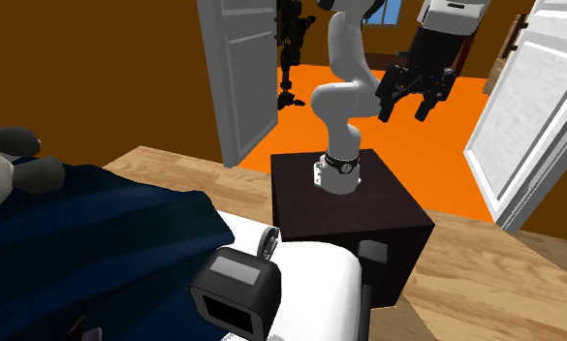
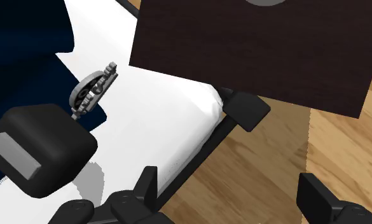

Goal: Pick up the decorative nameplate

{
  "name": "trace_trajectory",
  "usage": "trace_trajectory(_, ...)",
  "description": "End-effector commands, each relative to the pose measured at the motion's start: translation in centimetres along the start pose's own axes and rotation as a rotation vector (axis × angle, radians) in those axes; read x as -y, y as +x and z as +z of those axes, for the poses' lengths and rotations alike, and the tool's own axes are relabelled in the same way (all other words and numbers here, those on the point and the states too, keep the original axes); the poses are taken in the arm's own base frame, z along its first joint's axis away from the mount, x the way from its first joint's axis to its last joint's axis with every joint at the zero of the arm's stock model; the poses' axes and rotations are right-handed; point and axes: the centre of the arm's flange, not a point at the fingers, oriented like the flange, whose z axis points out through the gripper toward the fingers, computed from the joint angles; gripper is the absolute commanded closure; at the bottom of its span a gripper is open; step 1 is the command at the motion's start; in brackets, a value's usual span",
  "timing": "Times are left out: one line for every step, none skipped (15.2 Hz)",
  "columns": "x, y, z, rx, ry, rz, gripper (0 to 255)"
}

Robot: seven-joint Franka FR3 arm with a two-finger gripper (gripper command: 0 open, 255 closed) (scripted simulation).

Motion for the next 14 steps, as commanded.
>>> trace_trajectory(0.0, 0.0, 0.0, 0.0, 0.0, 0.0, 0)
trace_trajectory(-0.9, 0.0, 1.0, -0.006, 0.003, 0.022, 0)
trace_trajectory(-1.8, 0.1, 2.0, -0.012, 0.007, 0.044, 0)
trace_trajectory(-2.8, 0.1, 3.0, -0.017, 0.01, 0.066, 0)
trace_trajectory(-3.7, 0.1, 3.9, -0.023, 0.013, 0.088, 0)
trace_trajectory(-4.6, 0.1, 4.9, -0.029, 0.017, 0.11, 0)
trace_trajectory(-5.5, 0.0, 5.9, -0.035, 0.02, 0.132, 0)
trace_trajectory(-6.4, 0.0, 6.9, -0.04, 0.023, 0.154, 0)
trace_trajectory(-7.3, -0.1, 7.9, -0.046, 0.027, 0.176, 0)
trace_trajectory(-8.2, -0.1, 9.0, -0.052, 0.03, 0.199, 0)
trace_trajectory(-9.1, -0.2, 10.0, -0.058, 0.033, 0.221, 0)
trace_trajectory(-10.0, -0.3, 11.0, -0.064, 0.037, 0.243, 0)
trace_trajectory(-10.8, -0.5, 12.0, -0.069, 0.04, 0.265, 0)
trace_trajectory(-11.7, -0.6, 13.0, -0.075, 0.043, 0.287, 0)
